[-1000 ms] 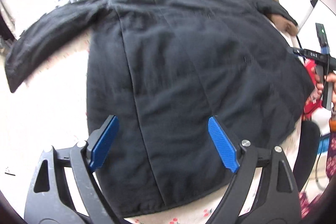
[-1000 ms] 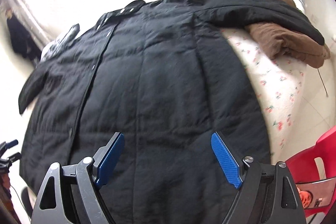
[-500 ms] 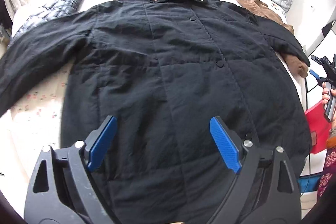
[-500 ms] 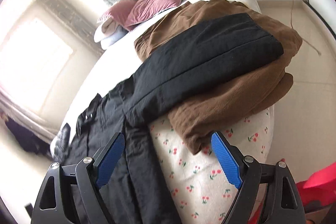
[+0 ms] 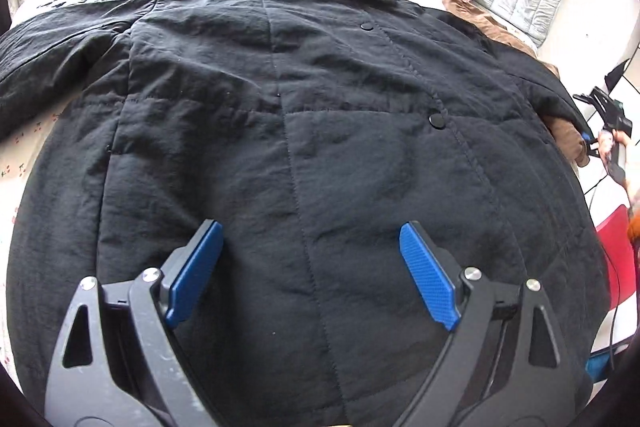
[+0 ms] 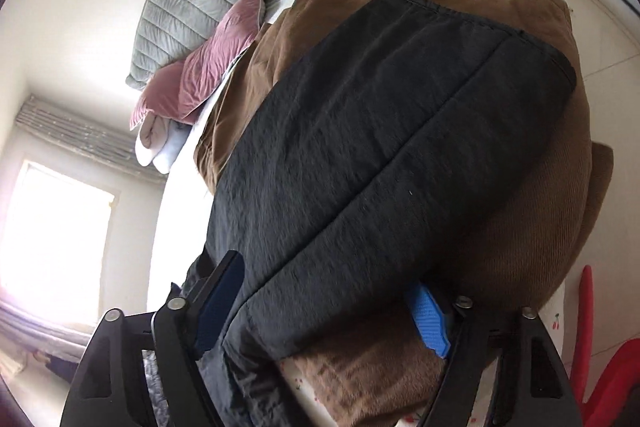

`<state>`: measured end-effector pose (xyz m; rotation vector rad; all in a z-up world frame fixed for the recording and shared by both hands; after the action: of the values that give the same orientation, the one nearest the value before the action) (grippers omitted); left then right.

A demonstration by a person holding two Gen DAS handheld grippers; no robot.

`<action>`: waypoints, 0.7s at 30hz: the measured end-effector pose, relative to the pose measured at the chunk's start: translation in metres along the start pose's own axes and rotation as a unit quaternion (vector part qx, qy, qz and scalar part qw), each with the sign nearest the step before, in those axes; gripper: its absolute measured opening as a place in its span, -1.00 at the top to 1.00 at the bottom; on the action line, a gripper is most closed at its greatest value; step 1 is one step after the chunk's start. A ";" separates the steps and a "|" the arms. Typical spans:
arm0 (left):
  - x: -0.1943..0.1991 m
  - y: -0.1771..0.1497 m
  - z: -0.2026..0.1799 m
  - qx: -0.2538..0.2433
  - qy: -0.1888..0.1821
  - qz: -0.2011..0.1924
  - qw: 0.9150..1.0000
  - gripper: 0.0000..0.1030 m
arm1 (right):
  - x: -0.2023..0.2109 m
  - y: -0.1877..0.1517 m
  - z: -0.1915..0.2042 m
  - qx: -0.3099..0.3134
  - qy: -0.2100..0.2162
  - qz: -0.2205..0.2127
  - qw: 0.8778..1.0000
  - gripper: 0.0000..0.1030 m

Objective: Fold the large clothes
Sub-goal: 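Grasp the sleeve near the brown garment with the right gripper and lift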

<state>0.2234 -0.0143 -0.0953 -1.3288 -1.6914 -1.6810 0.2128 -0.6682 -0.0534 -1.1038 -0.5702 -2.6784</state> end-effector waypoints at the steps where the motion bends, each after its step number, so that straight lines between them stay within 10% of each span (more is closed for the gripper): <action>1: 0.002 0.001 0.002 0.001 0.002 0.004 1.000 -0.75 | 0.000 0.002 0.007 0.007 -0.019 -0.014 1.000 0.12; 4: 0.010 0.004 0.005 0.016 0.004 0.018 1.000 -0.75 | 0.010 0.006 0.032 0.010 -0.032 -0.050 0.998 0.75; 11: 0.031 0.019 0.005 -0.012 0.032 0.021 0.999 -0.75 | 0.046 -0.037 0.170 0.181 0.047 -0.083 0.979 0.85; 18: 0.055 0.036 0.006 -0.040 0.059 0.001 0.997 -0.75 | 0.022 -0.170 0.294 0.373 0.127 0.023 0.919 0.74; 21: 0.056 0.042 0.010 -0.031 0.049 -0.003 0.998 -0.75 | -0.021 -0.240 0.310 0.423 0.140 0.140 0.884 0.28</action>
<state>0.2353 0.0059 -0.0292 -1.2485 -1.6015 -1.7854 0.3495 -0.3202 0.0671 -0.4802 -1.2347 -1.9173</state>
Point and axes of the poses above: each gripper's, at about its wrist camera, not at the fingertips, and x roughly against the way its jaws point, z to its left, y to its top, the point moved 2 cm from there along -x, roughly the way its jaws point, and after that the axes turned 2 degrees about z, right-handed, at the moved point
